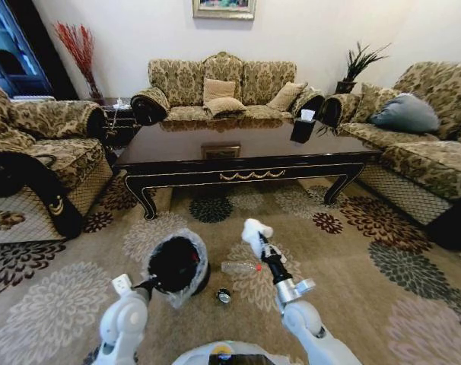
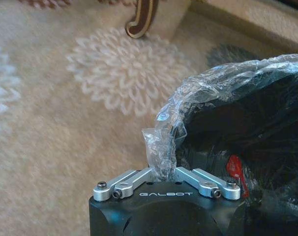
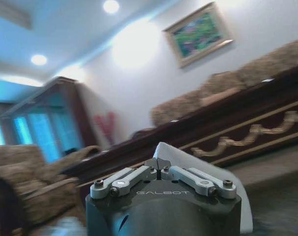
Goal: Move to the front of the table and pick up the trash from the floor, then place it into the trash bin.
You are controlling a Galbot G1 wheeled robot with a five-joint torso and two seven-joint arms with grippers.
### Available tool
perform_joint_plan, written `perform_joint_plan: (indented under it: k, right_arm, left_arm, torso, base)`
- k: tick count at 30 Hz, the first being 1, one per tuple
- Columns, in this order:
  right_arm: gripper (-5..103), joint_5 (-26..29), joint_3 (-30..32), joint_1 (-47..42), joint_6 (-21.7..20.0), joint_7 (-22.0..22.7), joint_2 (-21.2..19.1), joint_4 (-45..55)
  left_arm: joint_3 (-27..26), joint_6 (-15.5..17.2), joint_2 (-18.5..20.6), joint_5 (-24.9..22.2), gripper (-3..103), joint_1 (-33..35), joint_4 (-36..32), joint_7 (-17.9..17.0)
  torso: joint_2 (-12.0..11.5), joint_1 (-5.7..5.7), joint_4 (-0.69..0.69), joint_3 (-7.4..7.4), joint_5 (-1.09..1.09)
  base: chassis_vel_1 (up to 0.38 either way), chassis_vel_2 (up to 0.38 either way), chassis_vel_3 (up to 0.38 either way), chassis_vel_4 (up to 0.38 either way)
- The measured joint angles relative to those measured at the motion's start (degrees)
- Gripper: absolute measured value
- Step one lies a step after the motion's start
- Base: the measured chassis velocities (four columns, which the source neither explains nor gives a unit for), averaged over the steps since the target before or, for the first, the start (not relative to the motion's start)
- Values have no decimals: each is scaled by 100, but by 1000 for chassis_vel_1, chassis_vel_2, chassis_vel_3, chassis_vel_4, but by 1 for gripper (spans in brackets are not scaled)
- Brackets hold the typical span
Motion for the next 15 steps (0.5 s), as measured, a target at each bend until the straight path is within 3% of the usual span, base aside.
perform_joint_plan:
  k: [15]
  right_arm:
    - [0,-371,-1190,666,276,-441,-592,37]
  left_arm:
    - [87,-54,-66,56,0,-157,212,-9]
  torso:
    - [0,0,1,0,0]
  base:
    - [0,0,0,0]
